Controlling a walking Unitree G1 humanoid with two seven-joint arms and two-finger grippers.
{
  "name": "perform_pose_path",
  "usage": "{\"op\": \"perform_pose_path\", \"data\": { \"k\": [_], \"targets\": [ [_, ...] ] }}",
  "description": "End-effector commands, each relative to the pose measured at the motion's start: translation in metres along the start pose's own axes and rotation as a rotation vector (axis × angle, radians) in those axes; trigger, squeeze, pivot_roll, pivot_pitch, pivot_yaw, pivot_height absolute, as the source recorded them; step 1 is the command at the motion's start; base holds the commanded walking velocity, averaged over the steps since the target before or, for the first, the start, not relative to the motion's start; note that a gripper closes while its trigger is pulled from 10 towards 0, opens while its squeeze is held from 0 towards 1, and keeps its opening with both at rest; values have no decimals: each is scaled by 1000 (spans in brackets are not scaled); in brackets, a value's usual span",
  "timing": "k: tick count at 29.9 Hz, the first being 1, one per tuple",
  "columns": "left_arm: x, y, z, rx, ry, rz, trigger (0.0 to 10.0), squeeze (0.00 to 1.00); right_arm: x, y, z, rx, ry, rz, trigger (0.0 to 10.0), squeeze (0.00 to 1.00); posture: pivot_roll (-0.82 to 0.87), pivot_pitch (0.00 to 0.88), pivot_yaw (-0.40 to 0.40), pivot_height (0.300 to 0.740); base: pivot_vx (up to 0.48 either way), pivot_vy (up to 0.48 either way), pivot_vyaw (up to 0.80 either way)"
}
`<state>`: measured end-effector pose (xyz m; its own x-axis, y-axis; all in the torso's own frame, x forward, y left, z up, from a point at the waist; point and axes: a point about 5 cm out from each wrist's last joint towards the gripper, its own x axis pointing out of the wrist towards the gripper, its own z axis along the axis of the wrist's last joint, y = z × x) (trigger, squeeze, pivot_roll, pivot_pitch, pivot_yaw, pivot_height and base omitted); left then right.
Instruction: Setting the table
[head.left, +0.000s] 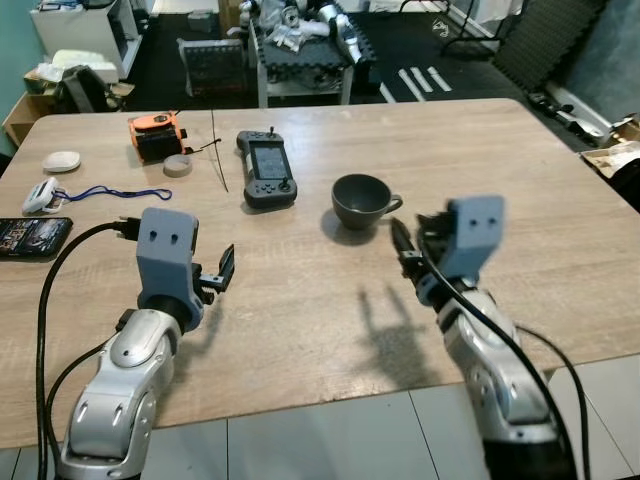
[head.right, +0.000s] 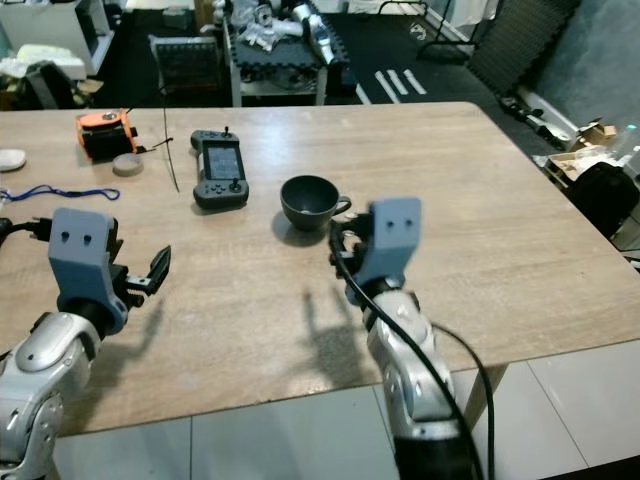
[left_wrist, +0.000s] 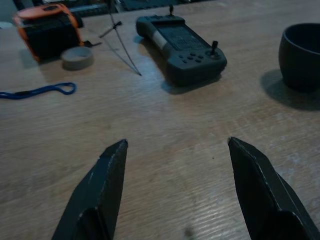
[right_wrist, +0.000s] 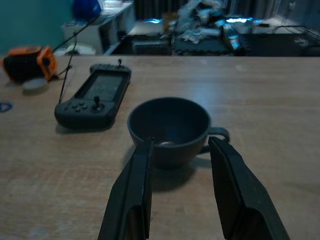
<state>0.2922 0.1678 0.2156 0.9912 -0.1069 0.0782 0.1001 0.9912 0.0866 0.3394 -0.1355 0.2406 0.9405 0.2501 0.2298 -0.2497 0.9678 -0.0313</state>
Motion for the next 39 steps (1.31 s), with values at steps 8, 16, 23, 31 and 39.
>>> {"op": "perform_pose_path", "data": {
  "k": [8, 16, 23, 31, 39],
  "targets": [
    [-2, -9, -1, -10, 10, -31, 10000, 0, 24, -8, -12, -38, 80, 33, 10000, 0, 147, 196, 25, 740, 0, 0, 0],
    [-2, -16, 2, -10, 5, -79, 10000, 0, 45, -63, 4, -252, 126, -3, 10000, 0, 151, 204, 30, 740, 0, 0, 0],
    [-2, -16, 3, -7, 9, -87, 10000, 0, 39, -87, 1, -373, 169, 3, 10000, 0, 156, 227, 42, 740, 0, 0, 0],
    [-3, -17, 6, -1, 15, -100, 10000, 0, 41, -82, -18, -378, 240, 96, 10000, 0, 176, 260, 52, 740, 0, 0, 0],
    [-10, -12, 8, 11, 27, -91, 10000, 0, 55, -69, -11, -351, 197, 109, 10000, 0, 218, 289, 50, 740, 0, 0, 0]
  ]
}}
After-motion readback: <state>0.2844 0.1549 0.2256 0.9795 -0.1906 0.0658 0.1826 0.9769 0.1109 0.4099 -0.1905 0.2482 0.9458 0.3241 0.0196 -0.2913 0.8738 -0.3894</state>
